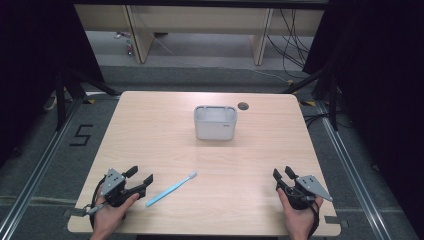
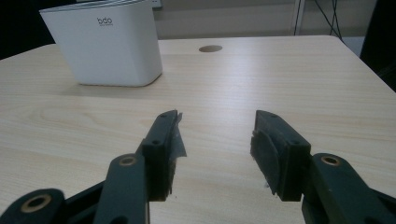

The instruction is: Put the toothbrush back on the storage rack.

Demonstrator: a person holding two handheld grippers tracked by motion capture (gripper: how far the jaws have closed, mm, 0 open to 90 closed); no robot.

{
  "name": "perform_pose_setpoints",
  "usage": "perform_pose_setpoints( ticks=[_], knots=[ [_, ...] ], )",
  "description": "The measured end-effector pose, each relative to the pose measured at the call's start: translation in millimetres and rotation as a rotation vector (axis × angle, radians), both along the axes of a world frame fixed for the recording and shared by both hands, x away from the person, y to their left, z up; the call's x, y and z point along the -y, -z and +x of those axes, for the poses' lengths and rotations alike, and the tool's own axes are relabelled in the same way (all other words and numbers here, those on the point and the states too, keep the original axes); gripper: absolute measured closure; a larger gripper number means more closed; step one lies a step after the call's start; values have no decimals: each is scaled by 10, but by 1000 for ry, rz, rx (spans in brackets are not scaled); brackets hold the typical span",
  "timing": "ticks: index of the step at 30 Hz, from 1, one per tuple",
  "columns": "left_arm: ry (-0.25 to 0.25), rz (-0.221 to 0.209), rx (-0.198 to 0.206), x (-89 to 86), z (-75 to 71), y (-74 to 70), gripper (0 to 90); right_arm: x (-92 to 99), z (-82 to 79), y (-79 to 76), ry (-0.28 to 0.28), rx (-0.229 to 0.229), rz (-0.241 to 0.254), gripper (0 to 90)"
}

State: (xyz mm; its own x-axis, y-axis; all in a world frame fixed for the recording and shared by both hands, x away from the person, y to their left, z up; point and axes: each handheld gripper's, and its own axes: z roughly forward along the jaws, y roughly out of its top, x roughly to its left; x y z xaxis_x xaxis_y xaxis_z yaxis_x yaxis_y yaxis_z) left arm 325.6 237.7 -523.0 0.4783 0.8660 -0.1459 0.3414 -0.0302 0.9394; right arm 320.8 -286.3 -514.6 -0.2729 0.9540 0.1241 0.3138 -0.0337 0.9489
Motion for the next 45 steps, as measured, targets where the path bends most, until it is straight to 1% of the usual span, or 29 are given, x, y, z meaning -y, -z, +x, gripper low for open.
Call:
perform_pose_setpoints(
  ticks=[1,3,4,7,8,9,10,12,13,14,15,17,18,20,21,22,23,24,25,26,27,28,29,30,32,36,39,43,45],
  knots=[
    [-1,9,-11,3,4,-9,300,2,-5,-6,10,-16,-11,511],
    [3,22,-15,12,12,-38,308,0,6,2,5,-2,-1,511],
    [-3,62,-24,30,7,-122,321,3,6,-3,16,2,-23,510],
    [14,88,-33,44,16,-204,335,-2,1,-6,16,-5,-22,510],
    [24,117,-60,59,16,-269,347,0,-10,-16,21,-19,-33,510],
    [40,147,-90,73,26,-321,359,-11,-10,-13,15,-26,-17,509],
    [50,168,-107,81,34,-351,365,-9,-4,-7,10,-15,-17,508],
    [70,196,-156,100,56,-407,371,-4,7,0,9,2,-23,507],
    [70,196,-156,100,56,-407,376,-4,7,0,9,2,-23,507],
    [96,213,-204,122,89,-450,381,-7,10,0,10,-3,-18,507],
    [96,213,-204,122,89,-450,387,-4,15,2,4,-7,-13,507],
    [141,275,-251,136,120,-489,399,-1,8,-8,4,-23,-26,505],
    [164,292,-292,191,143,-524,410,-8,8,-7,12,-20,-25,504],
    [225,374,-342,217,169,-573,418,-21,3,-7,18,-21,-18,503],
    [225,374,-342,217,169,-573,421,-21,3,-7,18,-21,-18,503],
    [239,387,-363,250,180,-590,421,-11,12,-6,14,-10,-33,503],
    [272,411,-414,308,210,-619,423,-33,6,-8,-1,-37,-1,503],
    [296,432,-444,327,229,-637,422,-25,7,-12,0,-44,-18,502],
    [296,432,-444,327,229,-637,423,-25,7,-12,0,-44,-18,502],
    [329,464,-479,369,270,-671,427,-17,21,-9,0,-24,-44,502],
    [329,464,-479,369,270,-671,434,-17,21,-9,0,-24,-44,502],
    [335,477,-507,400,286,-692,444,-25,12,-18,1,-50,-45,502],
    [340,490,-534,438,314,-724,448,-32,17,-12,-8,-48,-26,502],
    [347,509,-535,455,334,-739,454,-28,36,-4,-21,-33,-26,502],
    [347,520,-550,487,351,-752,462,-32,36,-4,-21,-35,-24,502],
    [384,570,-580,574,398,-782,487,-32,31,-9,-14,-42,-40,502],
    [439,629,-619,651,443,-792,516,-31,35,-8,-19,-40,-43,502],
    [469,665,-667,727,481,-768,539,-37,39,-4,-15,-35,-45,502],
    [480,684,-680,761,506,-754,551,-64,30,-4,-10,-54,-16,504]
  ],
)
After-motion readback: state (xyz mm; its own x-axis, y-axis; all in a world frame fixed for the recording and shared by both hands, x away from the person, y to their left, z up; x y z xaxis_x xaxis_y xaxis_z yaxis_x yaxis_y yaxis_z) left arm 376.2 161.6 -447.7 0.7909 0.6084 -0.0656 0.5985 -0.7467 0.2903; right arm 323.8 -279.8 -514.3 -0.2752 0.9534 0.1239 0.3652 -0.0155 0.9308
